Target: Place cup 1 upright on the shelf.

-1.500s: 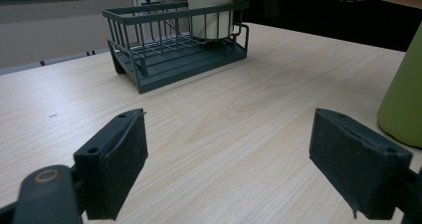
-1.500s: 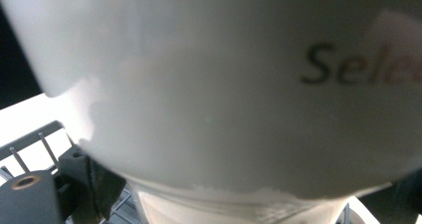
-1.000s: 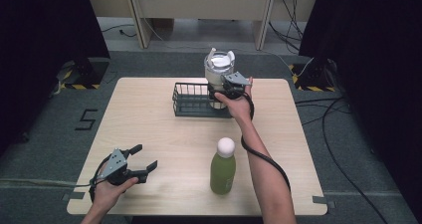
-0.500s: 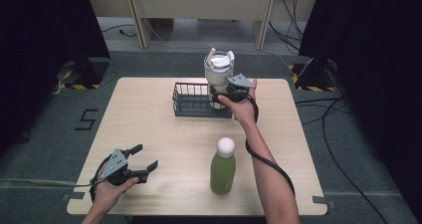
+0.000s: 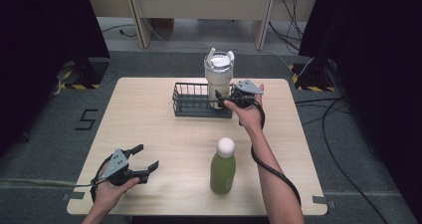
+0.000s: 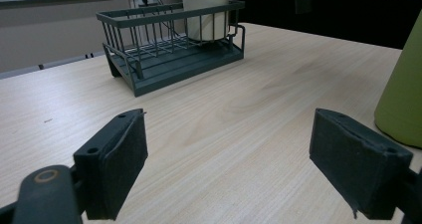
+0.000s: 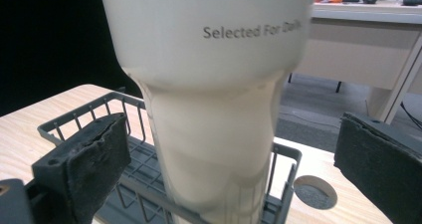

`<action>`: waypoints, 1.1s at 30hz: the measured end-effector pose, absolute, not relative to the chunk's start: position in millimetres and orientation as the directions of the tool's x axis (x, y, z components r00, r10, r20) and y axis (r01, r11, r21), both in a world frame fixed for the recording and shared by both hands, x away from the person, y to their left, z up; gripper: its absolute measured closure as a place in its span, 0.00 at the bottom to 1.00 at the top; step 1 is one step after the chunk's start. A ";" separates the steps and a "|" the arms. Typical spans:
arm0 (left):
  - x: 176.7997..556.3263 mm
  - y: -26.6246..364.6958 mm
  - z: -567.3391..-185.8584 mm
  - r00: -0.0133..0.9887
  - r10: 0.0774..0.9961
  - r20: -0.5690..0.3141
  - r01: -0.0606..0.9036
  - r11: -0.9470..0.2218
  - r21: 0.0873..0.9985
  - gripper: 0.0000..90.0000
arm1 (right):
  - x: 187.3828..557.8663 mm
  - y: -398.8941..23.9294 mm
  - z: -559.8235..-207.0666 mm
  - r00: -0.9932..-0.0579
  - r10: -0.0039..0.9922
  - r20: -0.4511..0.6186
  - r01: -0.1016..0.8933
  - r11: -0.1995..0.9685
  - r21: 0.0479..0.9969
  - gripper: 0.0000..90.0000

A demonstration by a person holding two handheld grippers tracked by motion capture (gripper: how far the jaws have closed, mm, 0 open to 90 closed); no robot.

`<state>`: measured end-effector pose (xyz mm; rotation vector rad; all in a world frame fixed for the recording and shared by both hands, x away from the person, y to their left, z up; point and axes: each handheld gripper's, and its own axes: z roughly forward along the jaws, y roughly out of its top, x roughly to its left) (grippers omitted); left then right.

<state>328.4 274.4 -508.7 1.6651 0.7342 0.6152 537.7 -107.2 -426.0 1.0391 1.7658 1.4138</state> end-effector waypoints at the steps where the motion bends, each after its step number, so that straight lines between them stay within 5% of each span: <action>1: 328.4 274.2 -508.6 0.666 0.745 0.015 0.143 -0.147 0.979 0.16 | 536.5 -108.3 -426.1 -0.481 0.877 -0.004 0.186 0.107 0.977 0.02; 33: 328.1 271.1 -508.1 0.668 0.743 0.021 0.132 -0.146 0.980 0.16 | 493.5 -151.1 -440.0 -0.432 0.901 0.034 0.202 0.060 0.978 0.03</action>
